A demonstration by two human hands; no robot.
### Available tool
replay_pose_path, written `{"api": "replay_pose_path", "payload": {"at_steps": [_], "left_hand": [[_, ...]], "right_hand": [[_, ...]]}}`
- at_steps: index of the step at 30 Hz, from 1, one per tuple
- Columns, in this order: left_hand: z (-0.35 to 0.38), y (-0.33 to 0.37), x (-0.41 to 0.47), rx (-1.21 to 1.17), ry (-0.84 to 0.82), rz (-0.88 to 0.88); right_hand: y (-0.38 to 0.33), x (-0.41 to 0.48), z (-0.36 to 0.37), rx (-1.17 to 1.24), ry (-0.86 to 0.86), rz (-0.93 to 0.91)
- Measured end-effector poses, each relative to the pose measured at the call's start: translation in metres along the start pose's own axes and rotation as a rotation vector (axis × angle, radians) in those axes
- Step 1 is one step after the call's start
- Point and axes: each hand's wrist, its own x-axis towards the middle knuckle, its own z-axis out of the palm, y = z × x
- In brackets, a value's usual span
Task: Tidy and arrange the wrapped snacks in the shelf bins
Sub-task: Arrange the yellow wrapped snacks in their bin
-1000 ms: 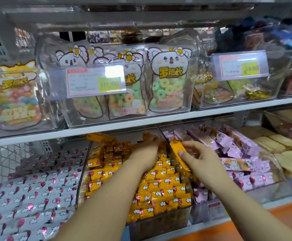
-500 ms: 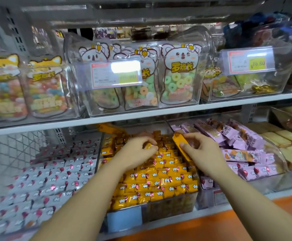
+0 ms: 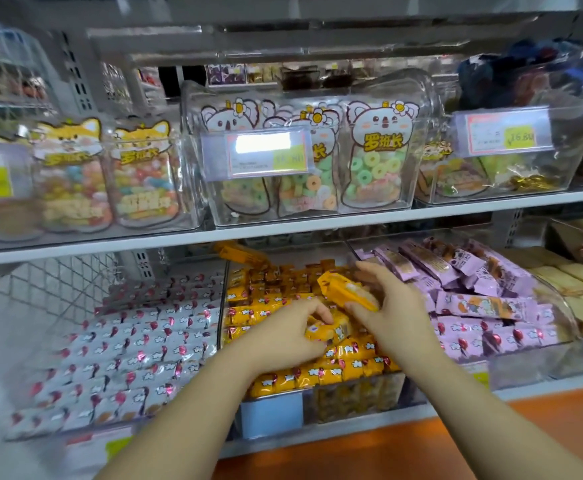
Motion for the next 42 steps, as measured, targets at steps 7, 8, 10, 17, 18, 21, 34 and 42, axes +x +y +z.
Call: {"api": "replay_pose_path", "payload": {"at_steps": [7,8,10,17,18,21,34,42], "left_hand": [[-0.005,-0.004,-0.002,-0.094,0.222,-0.037],[-0.008,-0.004,-0.002,-0.176,0.259,-0.051],[-0.011,-0.004,-0.001,-0.348,0.269,-0.050],[-0.003,0.000,0.001,-0.682,0.274,-0.015],[-0.004,-0.001,0.002,-0.740,0.307,-0.037],[-0.010,-0.009,0.003,-0.940,0.344,-0.111],[0.003,0.006,0.025,0.149,0.441,0.070],[0.004,-0.008,0.071,-0.045,0.666,-0.091]], "right_hand": [[-0.008,-0.002,-0.005,0.347,-0.086,0.197],[-0.008,-0.001,-0.008,0.404,-0.124,0.249],[-0.008,0.001,-0.011,0.493,-0.179,0.324],[-0.011,0.002,-0.013,0.435,-0.210,0.258],[-0.010,0.003,-0.016,0.435,-0.212,0.244],[-0.007,0.006,-0.023,0.469,-0.270,0.255],[-0.008,0.005,-0.002,0.065,-0.078,-0.093],[0.024,0.042,-0.015,-0.572,0.017,-0.189]]}}
